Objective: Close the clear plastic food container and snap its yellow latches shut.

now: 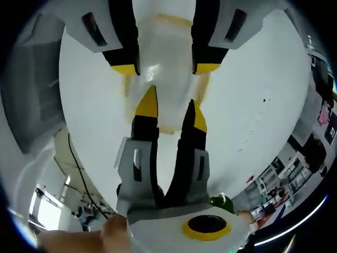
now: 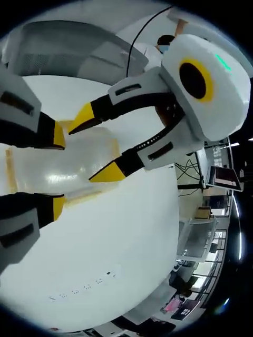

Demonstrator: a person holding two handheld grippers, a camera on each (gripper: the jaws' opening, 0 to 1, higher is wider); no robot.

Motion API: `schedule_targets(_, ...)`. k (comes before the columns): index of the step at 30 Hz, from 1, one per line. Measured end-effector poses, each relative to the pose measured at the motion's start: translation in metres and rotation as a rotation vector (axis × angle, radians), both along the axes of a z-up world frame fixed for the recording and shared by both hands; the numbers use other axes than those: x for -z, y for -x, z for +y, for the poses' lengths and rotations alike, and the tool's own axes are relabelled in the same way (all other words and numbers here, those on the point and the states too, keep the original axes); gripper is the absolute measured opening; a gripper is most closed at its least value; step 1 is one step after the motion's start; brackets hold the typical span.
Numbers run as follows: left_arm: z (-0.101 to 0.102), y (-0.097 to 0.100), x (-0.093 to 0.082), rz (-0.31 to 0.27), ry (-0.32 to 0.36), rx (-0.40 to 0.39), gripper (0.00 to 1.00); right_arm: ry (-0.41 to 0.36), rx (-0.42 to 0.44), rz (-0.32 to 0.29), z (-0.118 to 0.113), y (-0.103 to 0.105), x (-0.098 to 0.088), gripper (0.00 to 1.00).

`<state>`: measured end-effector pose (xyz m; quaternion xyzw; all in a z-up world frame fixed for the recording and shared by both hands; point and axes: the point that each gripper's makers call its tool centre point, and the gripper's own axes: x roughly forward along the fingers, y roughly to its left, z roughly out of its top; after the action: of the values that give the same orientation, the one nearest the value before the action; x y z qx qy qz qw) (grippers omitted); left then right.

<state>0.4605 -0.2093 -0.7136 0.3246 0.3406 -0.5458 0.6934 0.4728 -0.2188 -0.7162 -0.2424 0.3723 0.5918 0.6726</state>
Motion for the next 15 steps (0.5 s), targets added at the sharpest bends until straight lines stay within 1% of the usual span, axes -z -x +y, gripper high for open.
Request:
schedule_targets(7, -0.001, 0.005, 0.0, 0.004, 0.005, -0.006, 0.38, -0.006, 0.007, -0.008, 0.0, -0.009, -0.003, 0.31)
schedule_targets(11, -0.003, 0.011, -0.001, 0.0, 0.018, 0.008, 0.37, -0.008, 0.012, -0.002, 0.002, -0.011, -0.003, 0.31)
schedule_targets(15, -0.002, 0.016, 0.004, 0.008, 0.01, 0.008, 0.38, -0.008, 0.003, -0.003, 0.005, -0.013, -0.003, 0.33)
